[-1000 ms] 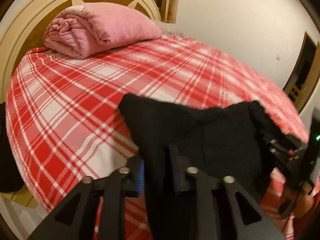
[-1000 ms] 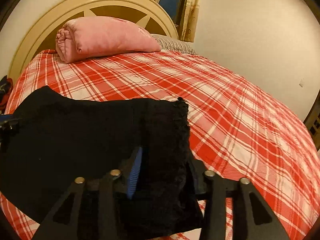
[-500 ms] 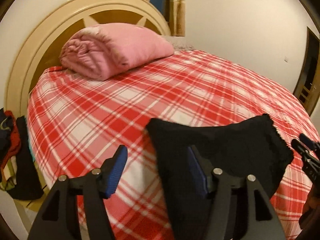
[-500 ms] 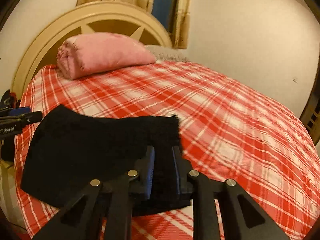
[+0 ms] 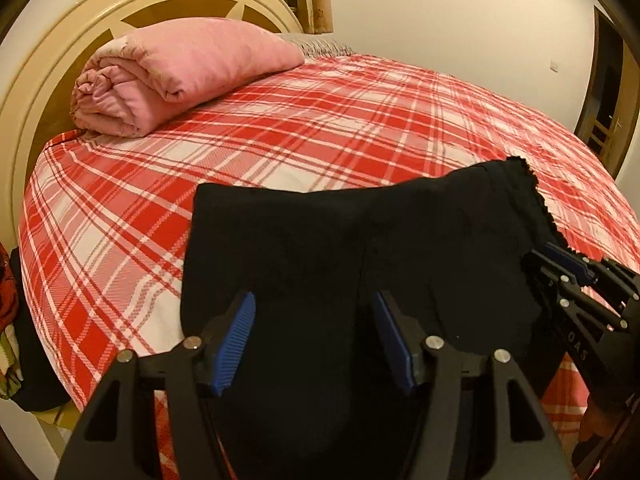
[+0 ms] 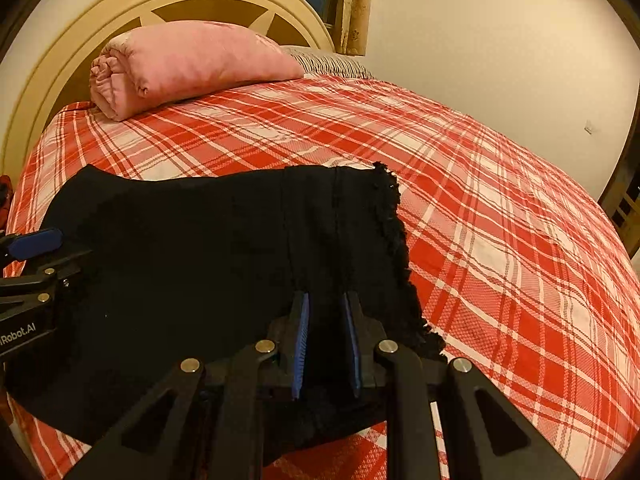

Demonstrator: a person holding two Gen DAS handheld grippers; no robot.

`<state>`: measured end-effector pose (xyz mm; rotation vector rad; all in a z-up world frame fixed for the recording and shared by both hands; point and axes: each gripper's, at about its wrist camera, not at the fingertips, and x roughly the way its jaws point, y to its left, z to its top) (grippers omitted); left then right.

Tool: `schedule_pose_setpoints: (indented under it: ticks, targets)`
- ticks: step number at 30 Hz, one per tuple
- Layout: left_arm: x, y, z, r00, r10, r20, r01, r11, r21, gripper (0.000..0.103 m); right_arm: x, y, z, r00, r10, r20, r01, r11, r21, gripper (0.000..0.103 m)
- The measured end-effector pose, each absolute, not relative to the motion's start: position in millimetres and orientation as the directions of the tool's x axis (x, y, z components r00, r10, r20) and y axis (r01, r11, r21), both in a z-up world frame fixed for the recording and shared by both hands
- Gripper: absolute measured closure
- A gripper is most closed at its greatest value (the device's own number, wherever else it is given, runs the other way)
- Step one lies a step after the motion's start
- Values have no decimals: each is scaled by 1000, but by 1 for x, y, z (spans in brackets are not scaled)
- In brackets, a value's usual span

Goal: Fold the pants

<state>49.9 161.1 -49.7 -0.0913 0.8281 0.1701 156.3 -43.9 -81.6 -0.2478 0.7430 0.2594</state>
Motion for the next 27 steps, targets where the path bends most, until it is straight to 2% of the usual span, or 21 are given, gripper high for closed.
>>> schedule_pose_setpoints:
  ticks: [13,16,19,22,27]
  targets:
    - [70,162,-58,647,124,-752,-199,980,-9,27,165,-44,-79,702,148,-697,-310,944,-112,85]
    - [70,162,-53,628,108,-770,-174,985,-4,26,162,-52,-62,717,211,-664,-323,945,-48,85]
    - [67,169,-39,638,72,-767,-151,988,-33,23,169,-49,-43,745,208,-634,-321,945,-68,85]
    - [72,186,-28,665,99,-740,-190,981,-40,13,191,-40,-44,727,190,-660,-316,946,-76,85]
    - [92,220,-32,639,170,-750,-303,952,-43,13,225,-30,-64,695,159,-701,-289,955,-69,85]
